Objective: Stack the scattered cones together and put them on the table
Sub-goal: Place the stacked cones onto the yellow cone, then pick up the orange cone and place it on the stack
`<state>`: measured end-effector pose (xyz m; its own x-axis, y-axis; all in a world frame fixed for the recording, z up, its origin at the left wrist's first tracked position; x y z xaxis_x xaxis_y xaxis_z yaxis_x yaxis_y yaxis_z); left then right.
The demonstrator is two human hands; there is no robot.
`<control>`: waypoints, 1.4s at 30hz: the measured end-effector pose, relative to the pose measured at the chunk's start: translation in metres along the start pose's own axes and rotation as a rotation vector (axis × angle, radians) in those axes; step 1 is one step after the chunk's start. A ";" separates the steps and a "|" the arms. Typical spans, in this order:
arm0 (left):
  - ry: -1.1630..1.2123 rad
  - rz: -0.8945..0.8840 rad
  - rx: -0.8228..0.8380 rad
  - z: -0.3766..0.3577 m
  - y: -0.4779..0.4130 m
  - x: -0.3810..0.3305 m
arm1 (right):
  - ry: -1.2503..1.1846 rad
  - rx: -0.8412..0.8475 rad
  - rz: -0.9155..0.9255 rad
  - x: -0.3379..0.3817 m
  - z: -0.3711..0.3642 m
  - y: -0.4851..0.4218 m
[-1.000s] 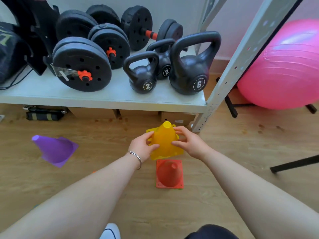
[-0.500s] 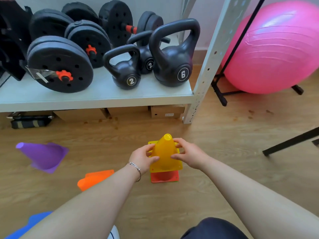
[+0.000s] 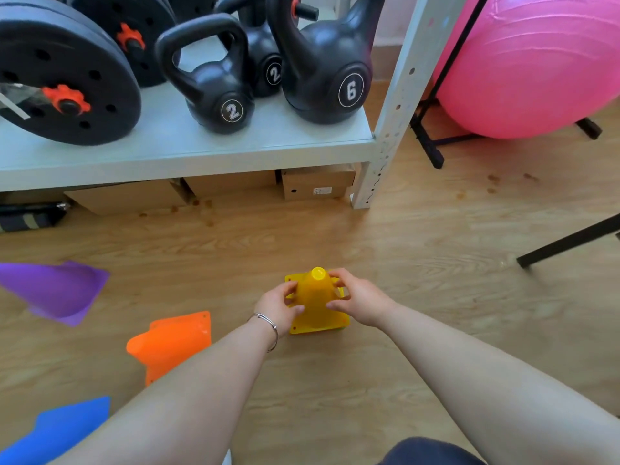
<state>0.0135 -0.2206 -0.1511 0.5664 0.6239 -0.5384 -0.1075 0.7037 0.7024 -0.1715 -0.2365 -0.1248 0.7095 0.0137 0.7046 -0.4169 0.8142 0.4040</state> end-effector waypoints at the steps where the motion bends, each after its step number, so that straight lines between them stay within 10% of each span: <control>1: -0.004 0.006 0.004 -0.002 -0.003 0.003 | 0.009 0.002 -0.005 -0.002 -0.004 -0.001; 20: -0.047 0.006 0.039 -0.007 -0.021 0.010 | 0.031 -0.003 -0.051 -0.013 -0.017 -0.011; 25: -0.375 -0.033 -0.016 -0.004 -0.019 0.002 | 0.242 0.048 -0.022 -0.009 -0.016 -0.011; 31: -0.713 -0.088 -0.292 0.032 0.011 -0.026 | 0.757 -0.032 0.045 0.024 0.014 0.003; 42: -0.693 -0.092 -0.685 0.126 0.047 -0.047 | 0.825 -0.373 0.178 0.108 0.067 -0.015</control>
<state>0.0846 -0.2596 -0.0344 0.9274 0.3729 -0.0304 -0.3661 0.9213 0.1313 -0.1261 -0.2865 -0.0156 0.8924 0.4493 0.0415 -0.4502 0.8928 0.0145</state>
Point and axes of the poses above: each hand's wrist, its own y-axis away from the middle knuckle, its own z-axis out of the back of the hand, x = y × z, the point moved 6 cm from there along -y, towards the middle knuckle, and after that the axes turned 13 degrees about z, right-handed, at the moved point
